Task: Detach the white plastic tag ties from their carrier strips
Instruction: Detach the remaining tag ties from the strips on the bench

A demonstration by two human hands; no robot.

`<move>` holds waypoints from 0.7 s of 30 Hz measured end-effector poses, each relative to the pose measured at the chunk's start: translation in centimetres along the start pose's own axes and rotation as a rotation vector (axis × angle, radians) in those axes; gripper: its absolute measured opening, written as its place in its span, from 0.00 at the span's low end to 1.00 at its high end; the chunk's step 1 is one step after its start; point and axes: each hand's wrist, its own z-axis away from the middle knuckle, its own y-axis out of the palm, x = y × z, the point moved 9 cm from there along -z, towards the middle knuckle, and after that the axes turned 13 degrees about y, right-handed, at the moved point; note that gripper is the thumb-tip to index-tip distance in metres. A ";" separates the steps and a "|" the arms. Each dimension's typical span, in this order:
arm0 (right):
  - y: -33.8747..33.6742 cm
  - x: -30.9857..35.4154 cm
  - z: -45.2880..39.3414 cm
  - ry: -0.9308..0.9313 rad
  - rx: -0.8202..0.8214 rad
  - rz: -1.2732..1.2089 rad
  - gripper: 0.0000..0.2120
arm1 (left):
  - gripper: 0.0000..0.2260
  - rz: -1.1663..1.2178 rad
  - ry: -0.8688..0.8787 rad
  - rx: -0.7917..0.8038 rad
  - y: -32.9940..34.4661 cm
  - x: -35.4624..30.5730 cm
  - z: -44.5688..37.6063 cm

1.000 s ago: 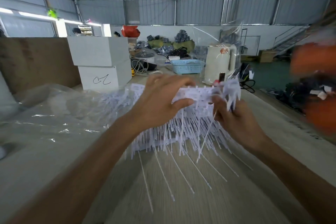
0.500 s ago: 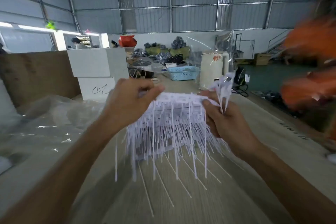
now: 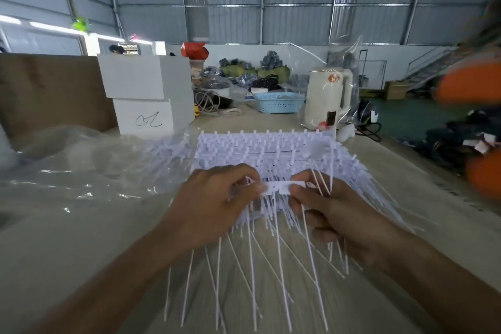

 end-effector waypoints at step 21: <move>-0.3 -1.8 -0.4 0.137 -0.032 0.055 0.13 | 0.11 -0.367 0.212 -0.031 0.9 -4.5 0.6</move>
